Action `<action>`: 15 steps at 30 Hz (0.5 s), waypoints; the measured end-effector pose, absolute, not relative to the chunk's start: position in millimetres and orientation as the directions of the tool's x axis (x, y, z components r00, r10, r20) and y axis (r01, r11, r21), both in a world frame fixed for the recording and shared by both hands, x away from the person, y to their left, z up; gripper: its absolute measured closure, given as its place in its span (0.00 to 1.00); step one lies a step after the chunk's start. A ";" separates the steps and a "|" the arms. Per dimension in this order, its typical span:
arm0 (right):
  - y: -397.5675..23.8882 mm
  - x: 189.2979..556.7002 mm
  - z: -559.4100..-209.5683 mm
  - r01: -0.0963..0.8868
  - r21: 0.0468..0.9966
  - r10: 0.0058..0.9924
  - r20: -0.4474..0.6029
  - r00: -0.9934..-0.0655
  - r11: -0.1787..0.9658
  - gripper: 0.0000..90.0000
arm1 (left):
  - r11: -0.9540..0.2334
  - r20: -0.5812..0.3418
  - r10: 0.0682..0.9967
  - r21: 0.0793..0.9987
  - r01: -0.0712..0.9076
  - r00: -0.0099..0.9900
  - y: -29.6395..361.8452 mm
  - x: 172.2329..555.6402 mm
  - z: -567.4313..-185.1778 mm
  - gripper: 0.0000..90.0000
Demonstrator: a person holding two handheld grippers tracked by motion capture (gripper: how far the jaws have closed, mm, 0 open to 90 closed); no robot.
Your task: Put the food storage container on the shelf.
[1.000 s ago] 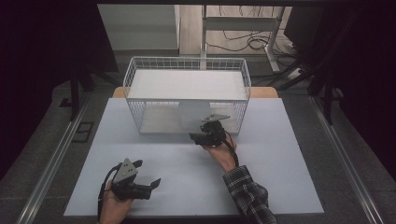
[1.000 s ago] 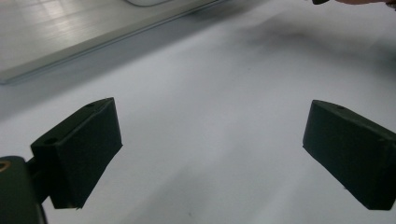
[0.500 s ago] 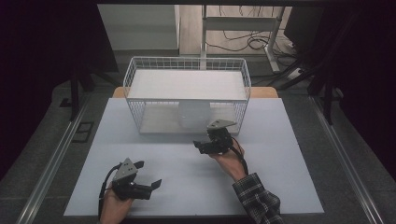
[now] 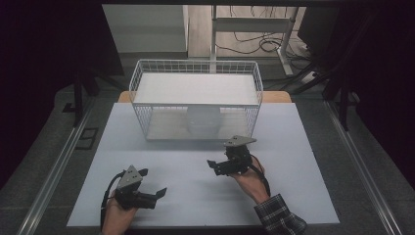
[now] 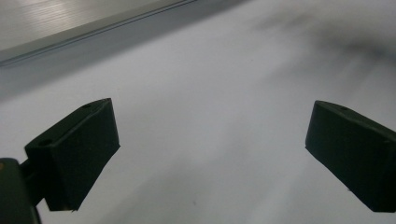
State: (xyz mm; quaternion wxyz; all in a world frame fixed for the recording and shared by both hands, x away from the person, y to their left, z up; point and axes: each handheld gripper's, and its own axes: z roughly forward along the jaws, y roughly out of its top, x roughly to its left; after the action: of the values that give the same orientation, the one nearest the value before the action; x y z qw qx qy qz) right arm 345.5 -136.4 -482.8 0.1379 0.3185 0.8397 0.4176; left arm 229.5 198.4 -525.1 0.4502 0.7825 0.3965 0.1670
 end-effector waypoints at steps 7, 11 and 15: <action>-151.0 330.1 -478.3 0.419 0.795 0.648 0.043 -0.760 0.439 0.03 | -0.310 -0.057 0.782 0.828 0.467 0.621 202.0 224.5 -521.8 0.03; -162.1 319.8 -477.8 0.432 0.788 0.657 0.047 -0.753 0.438 0.03 | -0.319 -0.038 0.789 0.827 0.462 0.613 204.9 220.9 -520.5 0.03; -168.7 313.4 -477.9 0.433 0.790 0.657 0.050 -0.752 0.435 0.03 | -0.327 -0.022 0.795 0.826 0.459 0.606 208.0 215.9 -519.9 0.03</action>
State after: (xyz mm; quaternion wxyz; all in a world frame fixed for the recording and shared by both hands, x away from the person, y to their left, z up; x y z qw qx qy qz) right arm 313.4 -168.7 -477.9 0.1336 0.3259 0.8363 0.4201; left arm 215.9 208.0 -519.9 0.4230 0.7899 0.3970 0.1989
